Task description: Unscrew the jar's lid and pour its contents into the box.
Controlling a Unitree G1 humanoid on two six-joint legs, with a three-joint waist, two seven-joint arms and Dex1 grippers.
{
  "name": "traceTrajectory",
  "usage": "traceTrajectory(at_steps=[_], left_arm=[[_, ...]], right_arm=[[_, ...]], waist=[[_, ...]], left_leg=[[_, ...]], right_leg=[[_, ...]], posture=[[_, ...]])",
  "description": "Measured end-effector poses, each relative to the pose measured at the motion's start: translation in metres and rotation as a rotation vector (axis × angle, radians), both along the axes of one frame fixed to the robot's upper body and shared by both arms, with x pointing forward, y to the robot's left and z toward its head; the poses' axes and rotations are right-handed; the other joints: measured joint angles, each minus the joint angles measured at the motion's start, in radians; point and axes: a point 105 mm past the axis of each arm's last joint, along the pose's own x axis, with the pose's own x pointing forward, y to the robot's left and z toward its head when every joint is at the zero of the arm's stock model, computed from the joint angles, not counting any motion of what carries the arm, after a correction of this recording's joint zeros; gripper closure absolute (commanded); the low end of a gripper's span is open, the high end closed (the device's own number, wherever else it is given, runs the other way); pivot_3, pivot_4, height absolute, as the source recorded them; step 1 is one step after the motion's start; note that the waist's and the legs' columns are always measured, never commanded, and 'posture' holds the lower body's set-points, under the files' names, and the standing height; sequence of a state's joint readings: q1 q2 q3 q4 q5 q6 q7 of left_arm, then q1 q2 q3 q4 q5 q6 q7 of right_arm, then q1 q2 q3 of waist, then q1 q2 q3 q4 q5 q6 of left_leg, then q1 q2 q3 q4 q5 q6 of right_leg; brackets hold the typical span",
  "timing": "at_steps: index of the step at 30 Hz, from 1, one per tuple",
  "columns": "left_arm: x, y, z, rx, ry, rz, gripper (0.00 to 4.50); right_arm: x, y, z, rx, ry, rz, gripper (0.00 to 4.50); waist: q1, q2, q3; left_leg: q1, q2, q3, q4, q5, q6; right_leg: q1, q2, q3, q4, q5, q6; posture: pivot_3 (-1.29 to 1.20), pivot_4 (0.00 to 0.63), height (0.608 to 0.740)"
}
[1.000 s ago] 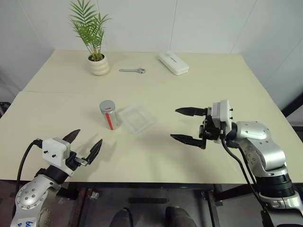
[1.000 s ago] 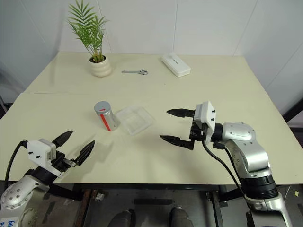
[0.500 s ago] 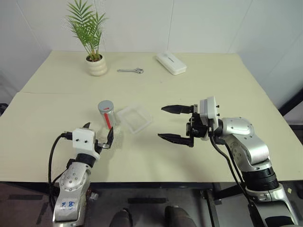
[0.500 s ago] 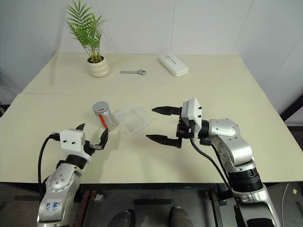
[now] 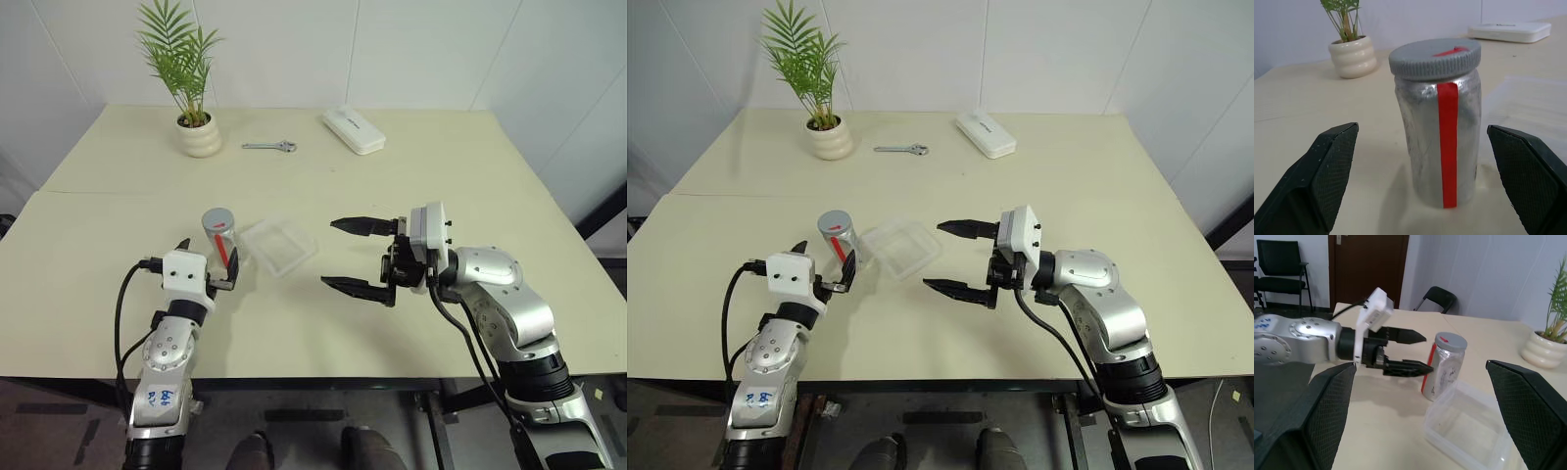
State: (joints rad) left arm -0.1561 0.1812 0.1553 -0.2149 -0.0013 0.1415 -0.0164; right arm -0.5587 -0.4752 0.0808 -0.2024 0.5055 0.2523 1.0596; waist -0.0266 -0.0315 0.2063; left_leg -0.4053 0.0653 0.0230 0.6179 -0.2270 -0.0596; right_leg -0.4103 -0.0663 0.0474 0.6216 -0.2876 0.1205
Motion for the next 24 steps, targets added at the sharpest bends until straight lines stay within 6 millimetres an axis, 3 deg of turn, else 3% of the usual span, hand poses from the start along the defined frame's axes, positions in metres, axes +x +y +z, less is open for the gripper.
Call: traceTrajectory(at_steps=[24], left_arm=[[0.038,0.0,-0.001,0.006,-0.027,-0.011,0.0]], right_arm=[[0.002,0.006,0.0,0.03,0.012,-0.014,0.02]], waist=[[0.0,0.0,0.0]], left_leg=[[0.0,0.0,0.0,0.0,0.0,0.0]], right_leg=[[0.0,0.001,0.0,0.0,0.0,0.0]], posture=[[0.0,0.15,0.74]])
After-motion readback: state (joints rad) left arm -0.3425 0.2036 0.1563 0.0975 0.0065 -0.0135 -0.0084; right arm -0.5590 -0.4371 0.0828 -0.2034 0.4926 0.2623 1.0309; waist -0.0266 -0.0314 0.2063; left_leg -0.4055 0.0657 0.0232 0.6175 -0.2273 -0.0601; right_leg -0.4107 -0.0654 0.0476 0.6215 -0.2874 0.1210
